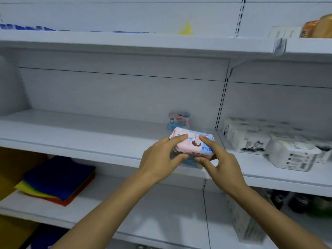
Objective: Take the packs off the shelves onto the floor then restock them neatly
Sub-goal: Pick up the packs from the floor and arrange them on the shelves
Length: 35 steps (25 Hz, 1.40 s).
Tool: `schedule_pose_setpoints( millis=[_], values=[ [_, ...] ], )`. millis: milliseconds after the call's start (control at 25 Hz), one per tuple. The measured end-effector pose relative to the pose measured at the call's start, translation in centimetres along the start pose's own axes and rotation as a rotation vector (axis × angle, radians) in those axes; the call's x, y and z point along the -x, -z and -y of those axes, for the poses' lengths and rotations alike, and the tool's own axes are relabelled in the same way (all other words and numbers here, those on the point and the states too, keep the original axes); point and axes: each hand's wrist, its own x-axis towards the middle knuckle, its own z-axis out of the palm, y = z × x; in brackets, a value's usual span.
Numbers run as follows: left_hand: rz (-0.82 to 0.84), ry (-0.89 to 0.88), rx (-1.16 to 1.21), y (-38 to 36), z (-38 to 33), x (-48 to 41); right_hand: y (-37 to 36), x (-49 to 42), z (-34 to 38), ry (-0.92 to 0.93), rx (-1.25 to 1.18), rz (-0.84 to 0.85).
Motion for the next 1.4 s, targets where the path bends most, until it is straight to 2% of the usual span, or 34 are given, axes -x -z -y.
schedule_pose_setpoints(
  millis=[200,320,520,680,800,960,1080,1200,1320,1400],
  values=[
    [0.159,0.114,0.129,-3.8,5.7,-3.7,-4.9,-4.1,-3.7,-0.032,0.061,0.071],
    [0.222,0.12,0.114,-6.3,10.2,-8.3,-8.3,-8.5,-5.8,-0.077,0.108,0.121],
    [0.21,0.096,0.098,-10.7,15.8,-15.5,-12.4,-15.8,-9.0,-0.201,0.136,0.132],
    [0.262,0.121,0.098,-12.8,17.9,-19.8,-14.3,-19.6,-11.1,-0.313,0.157,0.153],
    [0.248,0.082,0.014,-13.2,18.5,-20.8,-14.8,-20.6,-11.9,-0.314,0.15,0.132],
    [0.298,0.081,0.0,-12.9,18.3,-21.1,-14.3,-21.4,-11.7,-0.308,0.233,0.196],
    [0.347,0.125,0.153,-11.4,17.8,-20.5,-13.0,-21.1,-10.8,-0.275,0.382,0.235],
    [0.278,0.182,0.231,-9.1,17.3,-18.1,-11.9,-19.3,-9.5,-0.211,0.433,0.101],
    [0.147,0.148,0.054,-6.1,17.2,-14.8,-12.4,-17.1,-6.9,0.04,0.429,-0.065],
    [0.037,0.095,-0.091,-3.3,17.4,-11.7,-13.3,-15.3,-3.9,0.16,0.388,-0.048]
  ],
)
